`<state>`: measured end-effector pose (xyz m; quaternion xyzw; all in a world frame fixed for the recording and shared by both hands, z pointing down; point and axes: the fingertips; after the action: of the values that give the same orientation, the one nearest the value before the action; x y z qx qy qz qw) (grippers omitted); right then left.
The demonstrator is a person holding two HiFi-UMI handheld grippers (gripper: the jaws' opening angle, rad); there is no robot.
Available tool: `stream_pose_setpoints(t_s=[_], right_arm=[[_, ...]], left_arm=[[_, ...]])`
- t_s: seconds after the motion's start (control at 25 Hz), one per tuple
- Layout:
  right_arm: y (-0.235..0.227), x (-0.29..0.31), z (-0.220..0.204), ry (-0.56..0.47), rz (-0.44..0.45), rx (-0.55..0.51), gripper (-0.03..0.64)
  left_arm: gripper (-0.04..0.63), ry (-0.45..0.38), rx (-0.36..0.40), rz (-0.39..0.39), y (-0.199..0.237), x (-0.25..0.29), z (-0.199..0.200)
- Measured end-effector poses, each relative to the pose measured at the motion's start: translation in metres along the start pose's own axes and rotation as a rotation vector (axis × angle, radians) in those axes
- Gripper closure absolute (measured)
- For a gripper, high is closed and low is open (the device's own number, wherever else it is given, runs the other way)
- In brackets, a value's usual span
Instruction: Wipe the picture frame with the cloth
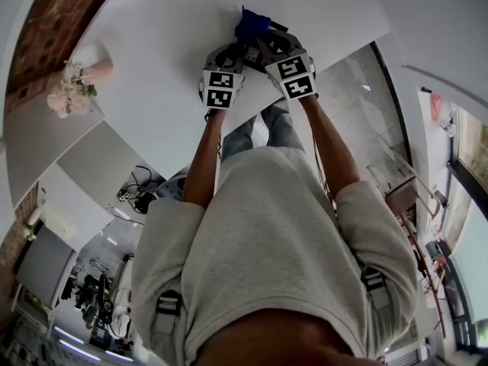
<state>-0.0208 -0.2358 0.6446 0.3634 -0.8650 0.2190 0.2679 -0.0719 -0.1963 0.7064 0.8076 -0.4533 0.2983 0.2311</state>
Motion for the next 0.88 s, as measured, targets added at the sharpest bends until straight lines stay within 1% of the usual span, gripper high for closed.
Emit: stream_pose_setpoints(t_s=[0.4, 0.88], right_arm=[[-0.025, -0.032, -0.024, 0.023, -0.038, -0.004, 0.558], [-0.043, -0.071, -0.040, 0.036, -0.089, -0.013, 0.558]], left_arm=[[0.515, -0.003, 0.000, 0.001, -0.001, -0.001, 0.004], [0.514, -0.002, -0.008, -0.004, -0.001, -0.002, 0.005]])
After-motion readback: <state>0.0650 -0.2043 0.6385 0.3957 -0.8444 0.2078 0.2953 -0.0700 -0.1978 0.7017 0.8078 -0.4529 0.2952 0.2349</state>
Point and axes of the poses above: the fingertips, and each gripper's own axes: x forward along the fingers, y to its left, z out of its top, and after that the axes turned 4 degrees about x, right-handed
